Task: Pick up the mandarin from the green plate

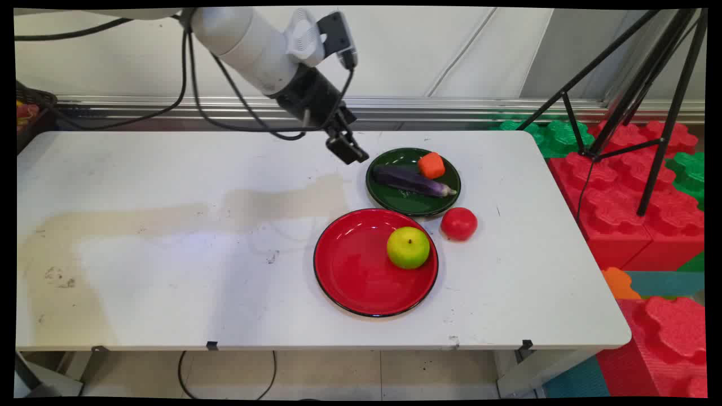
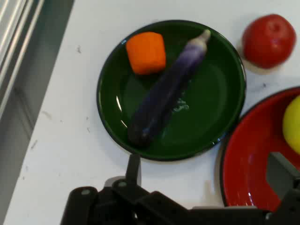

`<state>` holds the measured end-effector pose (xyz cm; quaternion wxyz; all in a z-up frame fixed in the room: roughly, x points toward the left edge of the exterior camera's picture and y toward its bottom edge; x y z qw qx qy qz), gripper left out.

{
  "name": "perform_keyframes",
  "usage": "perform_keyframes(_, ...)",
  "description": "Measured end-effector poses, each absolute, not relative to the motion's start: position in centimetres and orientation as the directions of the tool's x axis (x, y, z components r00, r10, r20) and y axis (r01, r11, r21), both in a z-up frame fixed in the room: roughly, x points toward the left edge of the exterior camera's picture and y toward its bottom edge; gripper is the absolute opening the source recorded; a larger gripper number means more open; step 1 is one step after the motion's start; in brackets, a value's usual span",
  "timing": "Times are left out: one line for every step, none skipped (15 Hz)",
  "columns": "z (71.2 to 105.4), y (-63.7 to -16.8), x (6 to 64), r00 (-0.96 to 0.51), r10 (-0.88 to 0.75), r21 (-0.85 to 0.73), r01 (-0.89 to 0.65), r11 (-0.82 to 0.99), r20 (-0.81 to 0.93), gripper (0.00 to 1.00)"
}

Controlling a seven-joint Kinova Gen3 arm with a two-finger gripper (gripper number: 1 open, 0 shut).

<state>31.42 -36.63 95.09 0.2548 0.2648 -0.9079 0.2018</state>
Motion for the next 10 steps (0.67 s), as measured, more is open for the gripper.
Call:
perform_keyframes(95.2, -36.8, 31.1, -0.725, -0.384, -0.234, -0.592, 0.771, 0.572, 1.00)
perform_keyframes(95.3, -37.1, 30.7, -0.718, -0.393, -0.237, -0.605, 0.760, 0.574, 1.00)
perform_keyframes(95.3, -37.3, 30.3, -0.714, -0.399, -0.238, -0.613, 0.753, 0.576, 1.00)
perform_keyframes(95.3, -37.6, 29.7, -0.707, -0.410, -0.239, -0.626, 0.742, 0.577, 1.00)
perform_keyframes(95.2, -37.8, 29.2, -0.703, -0.417, -0.241, -0.634, 0.735, 0.576, 1.00)
perform_keyframes(95.1, -38.2, 28.6, -0.698, -0.428, -0.243, -0.645, 0.724, 0.575, 1.00)
perform_keyframes(94.9, -38.6, 27.8, -0.690, -0.441, -0.246, -0.659, 0.711, 0.574, 1.00)
perform_keyframes(94.6, -39.2, 27.1, -0.683, -0.455, -0.249, -0.673, 0.696, 0.572, 1.00)
perform_keyframes(94.3, -39.6, 26.4, -0.676, -0.467, -0.252, -0.685, 0.684, 0.570, 1.00)
perform_keyframes(94.1, -39.9, 26.0, -0.672, -0.475, -0.253, -0.692, 0.676, 0.568, 1.00)
